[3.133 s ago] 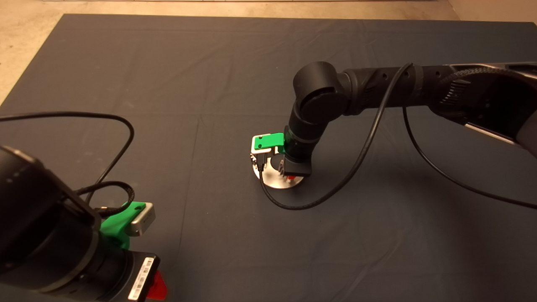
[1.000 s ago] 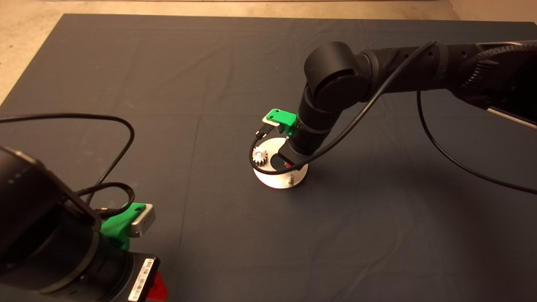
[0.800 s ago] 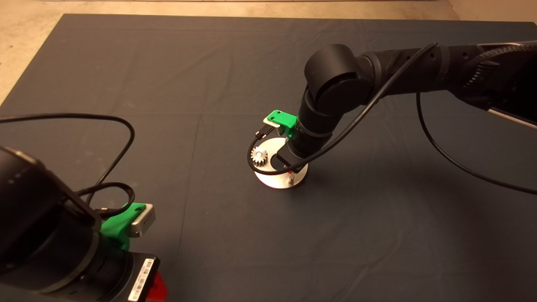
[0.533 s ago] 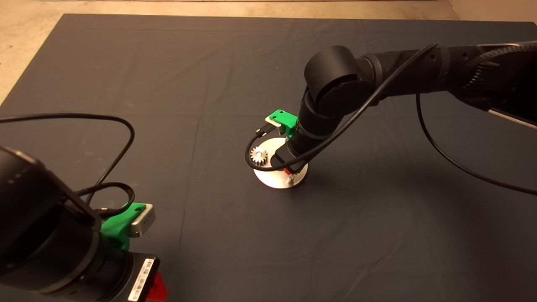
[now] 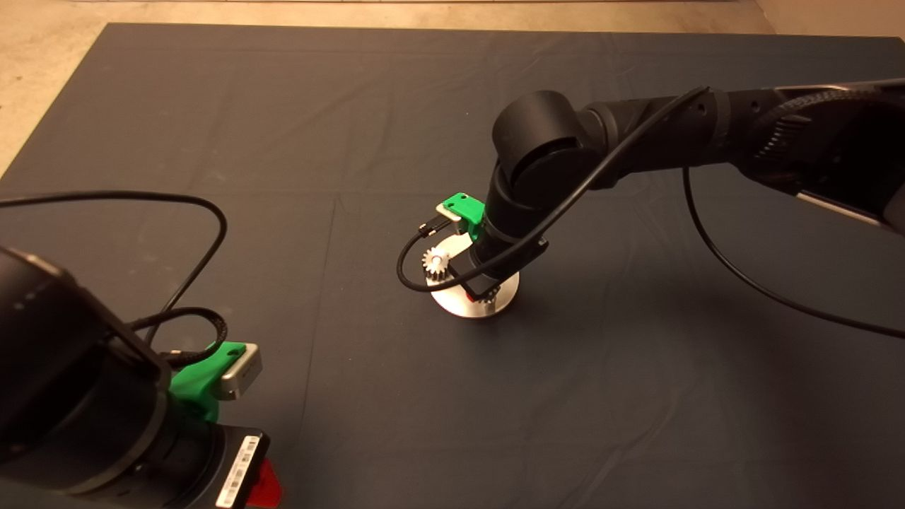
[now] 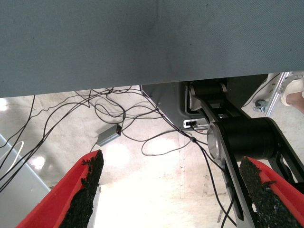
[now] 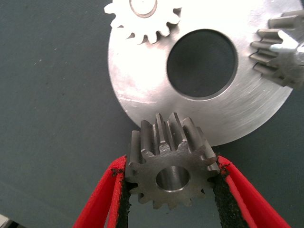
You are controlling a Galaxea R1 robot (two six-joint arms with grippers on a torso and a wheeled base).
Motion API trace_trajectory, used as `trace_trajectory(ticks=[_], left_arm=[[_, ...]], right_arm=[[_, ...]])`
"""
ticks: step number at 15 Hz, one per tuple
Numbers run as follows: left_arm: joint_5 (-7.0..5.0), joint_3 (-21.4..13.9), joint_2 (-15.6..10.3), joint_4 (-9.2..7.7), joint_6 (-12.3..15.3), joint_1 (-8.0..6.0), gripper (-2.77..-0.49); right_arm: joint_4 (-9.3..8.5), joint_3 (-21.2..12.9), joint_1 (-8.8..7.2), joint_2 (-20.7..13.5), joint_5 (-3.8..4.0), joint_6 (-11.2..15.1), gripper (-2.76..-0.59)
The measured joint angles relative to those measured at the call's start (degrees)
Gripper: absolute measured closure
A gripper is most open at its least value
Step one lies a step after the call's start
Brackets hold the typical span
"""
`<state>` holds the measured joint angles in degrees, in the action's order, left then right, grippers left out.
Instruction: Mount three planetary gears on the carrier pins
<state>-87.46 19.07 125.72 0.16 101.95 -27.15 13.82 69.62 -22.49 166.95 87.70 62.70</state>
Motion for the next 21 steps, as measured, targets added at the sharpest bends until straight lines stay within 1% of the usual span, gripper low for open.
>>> trace_trajectory(ticks=[3, 5, 8, 13, 21], left_arm=[[0.00, 0.0, 0.0, -0.02, 0.0, 0.00, -2.04], [0.00, 0.0, 0.0, -0.11, 0.0, 0.00, -2.04], [0.00, 0.0, 0.0, -0.16, 0.0, 0.00, -2.03], [0.00, 0.0, 0.0, -0.16, 0.0, 0.00, -2.04], [0.00, 0.0, 0.0, -0.16, 0.0, 0.00, -2.04]], right_arm=[[0.69, 1.8, 0.44, 0.4, 0.20, 0.0, -1.06], [1.06, 2.7, 0.75, 0.8, 0.11, -0.1, -1.06], [1.48, 3.4, 0.76, 0.8, 0.17, -0.7, -1.06], [1.77, 3.5, 1.59, 0.8, 0.15, -1.3, -1.06], [1.80, 3.4, 1.68, 0.6, 0.17, -1.9, -1.06]])
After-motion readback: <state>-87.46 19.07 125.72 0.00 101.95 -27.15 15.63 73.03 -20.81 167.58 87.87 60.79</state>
